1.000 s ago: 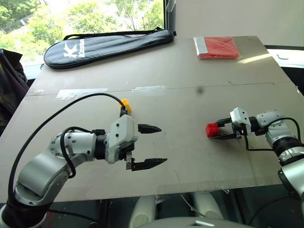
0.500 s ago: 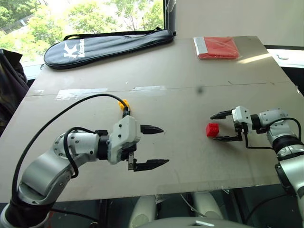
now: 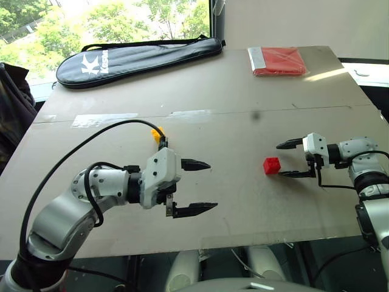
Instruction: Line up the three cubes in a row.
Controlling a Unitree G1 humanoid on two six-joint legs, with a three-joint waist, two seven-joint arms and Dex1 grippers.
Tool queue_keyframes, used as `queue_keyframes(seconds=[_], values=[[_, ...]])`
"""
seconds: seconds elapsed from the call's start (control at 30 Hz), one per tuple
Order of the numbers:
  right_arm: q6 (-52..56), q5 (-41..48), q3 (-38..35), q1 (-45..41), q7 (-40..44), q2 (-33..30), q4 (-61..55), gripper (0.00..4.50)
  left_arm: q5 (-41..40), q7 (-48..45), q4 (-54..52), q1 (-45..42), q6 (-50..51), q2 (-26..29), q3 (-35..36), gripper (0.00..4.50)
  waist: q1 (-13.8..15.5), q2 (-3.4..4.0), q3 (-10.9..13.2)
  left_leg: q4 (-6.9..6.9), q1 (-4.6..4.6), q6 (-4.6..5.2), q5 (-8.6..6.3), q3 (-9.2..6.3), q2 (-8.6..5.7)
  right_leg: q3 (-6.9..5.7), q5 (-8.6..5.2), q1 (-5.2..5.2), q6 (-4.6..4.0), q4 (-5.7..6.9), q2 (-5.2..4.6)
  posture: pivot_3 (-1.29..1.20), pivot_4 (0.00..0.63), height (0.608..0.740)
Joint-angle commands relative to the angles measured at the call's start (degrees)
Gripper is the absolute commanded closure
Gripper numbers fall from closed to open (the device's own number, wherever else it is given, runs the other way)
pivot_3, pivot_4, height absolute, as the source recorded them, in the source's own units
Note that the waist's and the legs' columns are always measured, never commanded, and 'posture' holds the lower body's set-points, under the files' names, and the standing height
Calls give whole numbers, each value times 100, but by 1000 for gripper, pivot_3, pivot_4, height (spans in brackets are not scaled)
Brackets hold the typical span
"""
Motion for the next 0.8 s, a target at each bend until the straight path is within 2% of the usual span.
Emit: queue_keyframes(seconds=[0.03, 0.13, 0.27, 0.47, 0.63, 0.8], values=[[-35, -91, -207, -88, 167, -37, 4, 37, 50, -38, -36, -13, -134, -10, 10, 0, -1, 0, 0, 0, 0, 0, 0, 0, 0, 0, 0, 0, 0, 0, 0, 0, 150, 740], [75, -39, -300, -7, 260, -106, -67, 37, 76, 64, -55, 132, -144, -46, 101, 0, -1, 0, 0, 0, 0, -1, 1, -1, 0, 0, 0, 0, 0, 0, 0, 0, 150, 740], [712, 658, -362, 399, 305, -329, -690, 37, 87, 569, -77, 713, -297, -415, 588, 0, 7, 0, 1, -1, -3, -1, 1, -4, 2, -1, 0, -2, 0, -3, -4, 0, 150, 740], [2064, 1831, -829, 1368, 305, -553, -2377, 37, 636, 1807, -73, 1585, -750, -1501, 920, 0, 30, 5, -3, -2, -1, 18, -10, -5, -1, -5, 0, 0, 0, 0, -41, 0, 150, 740], [2990, 2584, -1521, 2647, 51, -641, -4241, 37, 1538, 2981, -48, 2654, -1598, -2742, 1010, 0, 62, 7, -4, -4, -6, 21, -13, -11, -1, 0, 0, 0, 1, -5, -48, 0, 150, 740], [3689, 3065, -2037, 3856, 12, -815, -5622, 37, 2348, 3561, 361, 3578, -2573, -3505, 1118, 0, 163, 7, -6, -4, -4, 24, -14, -11, -5, -3, -1, 5, 1, -8, -49, 0, 150, 740]])
